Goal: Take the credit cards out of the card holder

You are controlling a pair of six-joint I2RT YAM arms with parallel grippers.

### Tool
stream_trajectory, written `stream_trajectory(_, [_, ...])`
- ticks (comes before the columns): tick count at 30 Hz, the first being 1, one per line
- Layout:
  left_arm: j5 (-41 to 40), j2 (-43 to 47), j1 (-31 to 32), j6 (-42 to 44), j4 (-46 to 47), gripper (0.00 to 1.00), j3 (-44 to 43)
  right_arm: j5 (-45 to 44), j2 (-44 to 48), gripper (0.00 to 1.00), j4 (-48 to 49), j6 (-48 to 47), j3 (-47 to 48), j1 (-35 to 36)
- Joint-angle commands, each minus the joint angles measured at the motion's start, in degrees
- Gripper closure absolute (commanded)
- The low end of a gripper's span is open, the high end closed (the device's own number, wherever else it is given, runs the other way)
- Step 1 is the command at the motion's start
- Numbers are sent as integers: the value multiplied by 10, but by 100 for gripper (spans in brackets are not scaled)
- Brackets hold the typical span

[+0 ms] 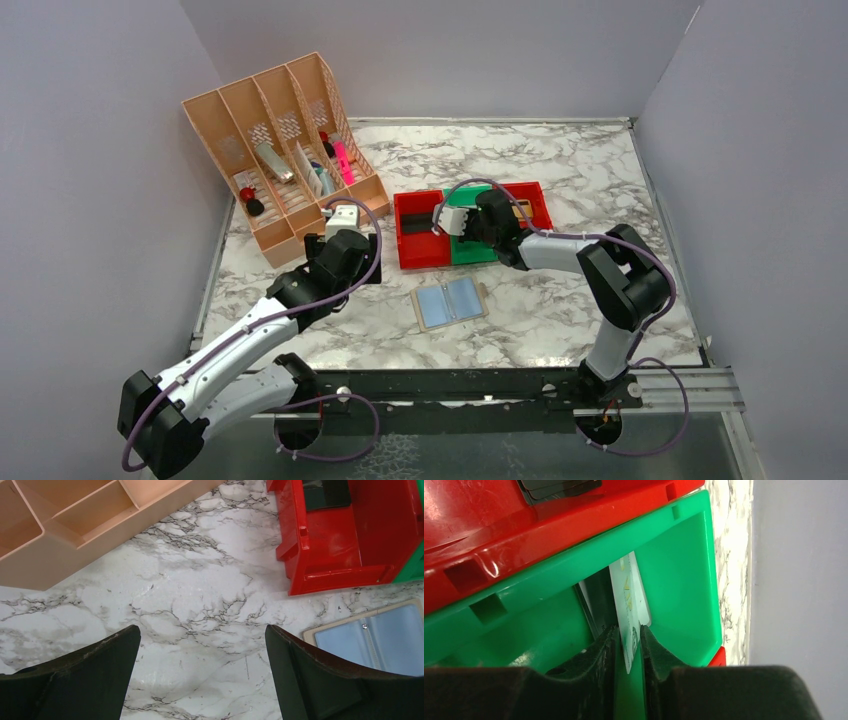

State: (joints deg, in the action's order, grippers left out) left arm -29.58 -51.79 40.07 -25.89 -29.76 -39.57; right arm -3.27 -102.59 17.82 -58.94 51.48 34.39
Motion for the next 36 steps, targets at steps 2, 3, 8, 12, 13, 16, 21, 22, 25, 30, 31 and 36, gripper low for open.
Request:
stream_trajectory(2, [5, -1, -4, 1, -5, 1, -4, 4, -11, 72, -7, 3, 11, -3])
stream_trajectory(3, [6, -1, -4, 1, -5, 1, -4, 4, -9, 72, -6, 6, 12, -3])
stream_trajectory(8, [7, -2, -4, 1, -4, 1, -4, 6, -5, 70, -9, 11, 12, -4])
stream_trajectory(12, [8, -3, -4, 2, -4, 1, -4, 7, -8, 68, -19, 18, 18, -4])
stream_trajectory(13, [9, -4, -4, 2, -5, 1, -4, 10, -8, 67, -25, 21, 20, -4])
stream_trajectory(16, [11, -6, -4, 2, -4, 1, -5, 15, -7, 62, -37, 29, 25, -5])
stream_trajectory(21, [14, -9, -4, 2, -4, 1, -5, 9, -4, 59, -20, 47, 27, -6])
stream_trajectory(22, [15, -9, -4, 2, -5, 1, -6, 5, -2, 59, -22, 49, 29, -6])
stream_trajectory(25, [17, -11, -4, 3, -4, 1, -5, -10, 1, 59, -21, 65, 35, -6])
stream_trajectory(30, [17, -11, -4, 4, -6, 1, -6, -35, 65, 53, 19, 165, 17, -6])
stream_trajectory(31, [17, -10, -4, 5, -6, 1, -6, -31, 87, 51, 16, 194, 12, -6])
stream_trajectory(36, [16, -9, -5, 4, -5, 1, -7, 12, 191, 36, -81, 482, 13, -6])
